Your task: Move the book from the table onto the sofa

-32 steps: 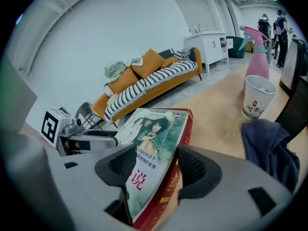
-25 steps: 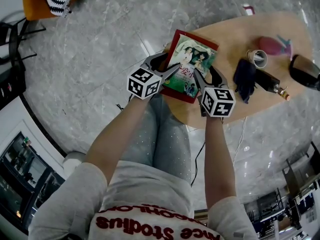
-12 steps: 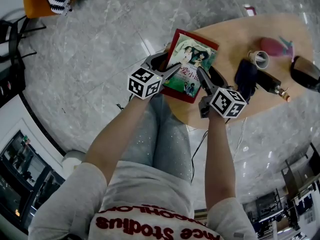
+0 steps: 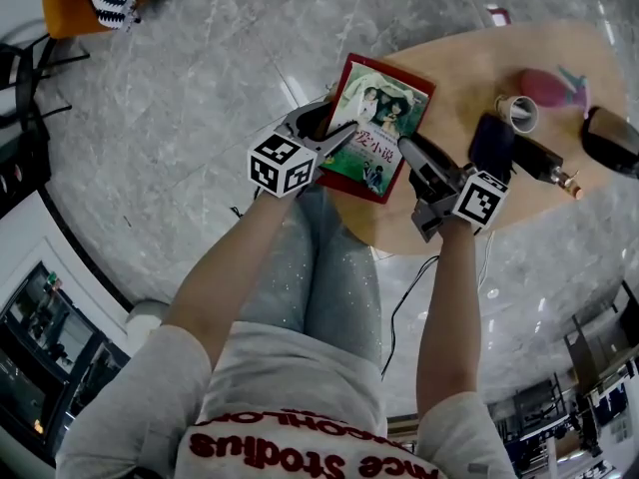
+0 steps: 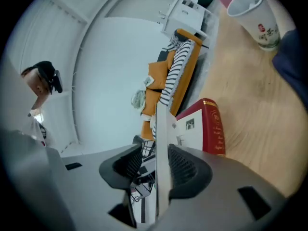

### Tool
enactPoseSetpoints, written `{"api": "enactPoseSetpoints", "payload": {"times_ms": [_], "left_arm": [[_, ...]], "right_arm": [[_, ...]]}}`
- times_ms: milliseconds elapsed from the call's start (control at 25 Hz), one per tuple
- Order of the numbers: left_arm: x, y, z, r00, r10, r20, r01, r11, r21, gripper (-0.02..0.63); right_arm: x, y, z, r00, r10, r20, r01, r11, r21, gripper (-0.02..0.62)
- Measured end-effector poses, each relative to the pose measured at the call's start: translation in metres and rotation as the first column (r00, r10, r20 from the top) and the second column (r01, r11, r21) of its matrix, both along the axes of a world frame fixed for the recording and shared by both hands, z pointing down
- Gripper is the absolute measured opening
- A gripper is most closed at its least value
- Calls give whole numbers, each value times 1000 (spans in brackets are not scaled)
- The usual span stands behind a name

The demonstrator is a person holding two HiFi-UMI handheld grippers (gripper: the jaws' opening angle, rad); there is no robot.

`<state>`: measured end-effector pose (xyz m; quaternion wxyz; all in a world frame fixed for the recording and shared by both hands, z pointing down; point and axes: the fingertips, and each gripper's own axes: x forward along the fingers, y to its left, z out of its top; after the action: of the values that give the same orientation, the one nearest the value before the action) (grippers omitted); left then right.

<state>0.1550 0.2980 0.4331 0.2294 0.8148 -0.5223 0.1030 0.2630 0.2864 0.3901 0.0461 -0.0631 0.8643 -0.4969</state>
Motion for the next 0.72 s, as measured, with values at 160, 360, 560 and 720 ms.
{"api": "enactPoseSetpoints", "payload": {"times_ms": [160,360,560,720], "left_arm": [[0,1,-2,1000,-2,-2,2,1000,8,242],[-1,1,-2,1000,11,-1,-11,1000,2,242],[-2,6,-14,998,51,43,-51,999,0,247],[3,16,-32,994,96,56,-98,995,36,247]], "right_arm": [[-13,1,14,982,-26,-185,49,991,120,188],[-10,-4,21,964,103,-246,-64,985,160,83],[-9,8,3,966,135,-220,-89,974,208,80],[-8,22,-22,969,147,-201,-88,957,278,78]]}}
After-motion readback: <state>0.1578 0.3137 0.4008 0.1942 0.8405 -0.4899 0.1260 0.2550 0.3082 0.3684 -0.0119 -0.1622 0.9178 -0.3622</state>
